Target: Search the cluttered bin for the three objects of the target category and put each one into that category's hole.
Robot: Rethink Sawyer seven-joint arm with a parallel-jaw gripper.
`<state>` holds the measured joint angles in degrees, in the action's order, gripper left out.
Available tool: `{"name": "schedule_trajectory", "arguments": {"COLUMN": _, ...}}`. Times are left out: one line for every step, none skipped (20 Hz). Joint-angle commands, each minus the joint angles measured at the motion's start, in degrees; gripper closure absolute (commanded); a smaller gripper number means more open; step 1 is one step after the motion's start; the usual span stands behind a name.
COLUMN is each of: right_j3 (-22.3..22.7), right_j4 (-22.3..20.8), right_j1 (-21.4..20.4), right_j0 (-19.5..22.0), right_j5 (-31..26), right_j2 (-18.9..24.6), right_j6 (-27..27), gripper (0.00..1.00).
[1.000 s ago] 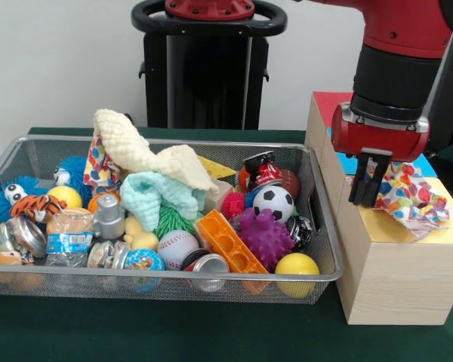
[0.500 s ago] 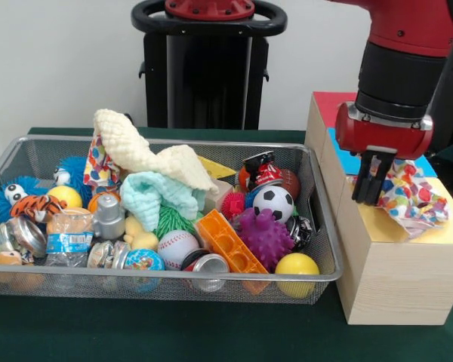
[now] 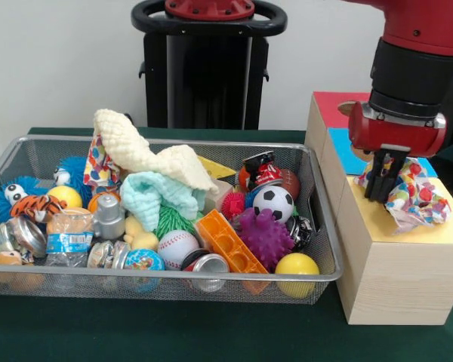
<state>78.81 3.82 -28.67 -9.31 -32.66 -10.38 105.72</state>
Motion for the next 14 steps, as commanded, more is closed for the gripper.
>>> {"name": "schedule_trajectory", "arguments": {"right_j3": 2.33, "right_j4": 0.0, "right_j1": 4.61, "right_j0": -0.28, "right_j5": 1.22, "right_j2": 4.67, "right_j6": 8.09, "gripper": 1.0}}
{"name": "schedule_trajectory", "arguments": {"right_j3": 2.06, "right_j4": 0.17, "right_j1": 4.85, "right_j0": -0.37, "right_j5": 1.33, "right_j2": 4.79, "right_j6": 8.19, "gripper": 1.0}}
{"name": "schedule_trajectory", "arguments": {"right_j3": 1.88, "right_j4": 0.29, "right_j1": 5.04, "right_j0": -0.39, "right_j5": 1.52, "right_j2": 4.97, "right_j6": 8.2, "gripper": 1.0}}
{"name": "schedule_trajectory", "arguments": {"right_j3": 2.16, "right_j4": 0.4, "right_j1": 4.89, "right_j0": -0.38, "right_j5": 1.74, "right_j2": 5.21, "right_j6": 8.17, "gripper": 1.0}}
{"name": "schedule_trajectory", "arguments": {"right_j3": 2.16, "right_j4": 0.42, "right_j1": 4.97, "right_j0": -0.39, "right_j5": 1.95, "right_j2": 5.34, "right_j6": 8.14, "gripper": 1.0}}
{"name": "schedule_trajectory", "arguments": {"right_j3": 2.15, "right_j4": 0.44, "right_j1": 5.05, "right_j0": -0.41, "right_j5": 2.16, "right_j2": 5.47, "right_j6": 8.11, "gripper": 1.0}}
{"name": "schedule_trajectory", "arguments": {"right_j3": 1.74, "right_j4": 0.46, "right_j1": 5.41, "right_j0": -0.55, "right_j5": 2.29, "right_j2": 5.34, "right_j6": 8.34, "gripper": 1.0}}
{"name": "schedule_trajectory", "arguments": {"right_j3": 1.53, "right_j4": 0.49, "right_j1": 5.61, "right_j0": -0.69, "right_j5": 2.33, "right_j2": 5.2, "right_j6": 8.57, "gripper": 1.0}}
{"name": "schedule_trajectory", "arguments": {"right_j3": 1.24, "right_j4": 0.42, "right_j1": 5.78, "right_j0": -0.84, "right_j5": 2.23, "right_j2": 5.03, "right_j6": 8.65, "gripper": 1.0}}
{"name": "schedule_trajectory", "arguments": {"right_j3": 0.87, "right_j4": 0.36, "right_j1": 5.97, "right_j0": -0.87, "right_j5": 2.14, "right_j2": 4.91, "right_j6": 8.63, "gripper": 1.0}}
{"name": "schedule_trajectory", "arguments": {"right_j3": 0.49, "right_j4": 0.3, "right_j1": 6.17, "right_j0": -0.91, "right_j5": 2.06, "right_j2": 4.79, "right_j6": 8.61, "gripper": 1.0}}
{"name": "schedule_trajectory", "arguments": {"right_j3": 0.33, "right_j4": 0.31, "right_j1": 6.56, "right_j0": -0.92, "right_j5": 2.26, "right_j2": 4.72, "right_j6": 8.78, "gripper": 1.0}}
{"name": "schedule_trajectory", "arguments": {"right_j3": 0.17, "right_j4": 0.36, "right_j1": 7.11, "right_j0": -1.16, "right_j5": 2.62, "right_j2": 4.52, "right_j6": 9.29, "gripper": 1.0}}
{"name": "schedule_trajectory", "arguments": {"right_j3": -0.48, "right_j4": 0.38, "right_j1": 8.16, "right_j0": -1.57, "right_j5": 3.13, "right_j2": 4.11, "right_j6": 10.01, "gripper": 1.0}}
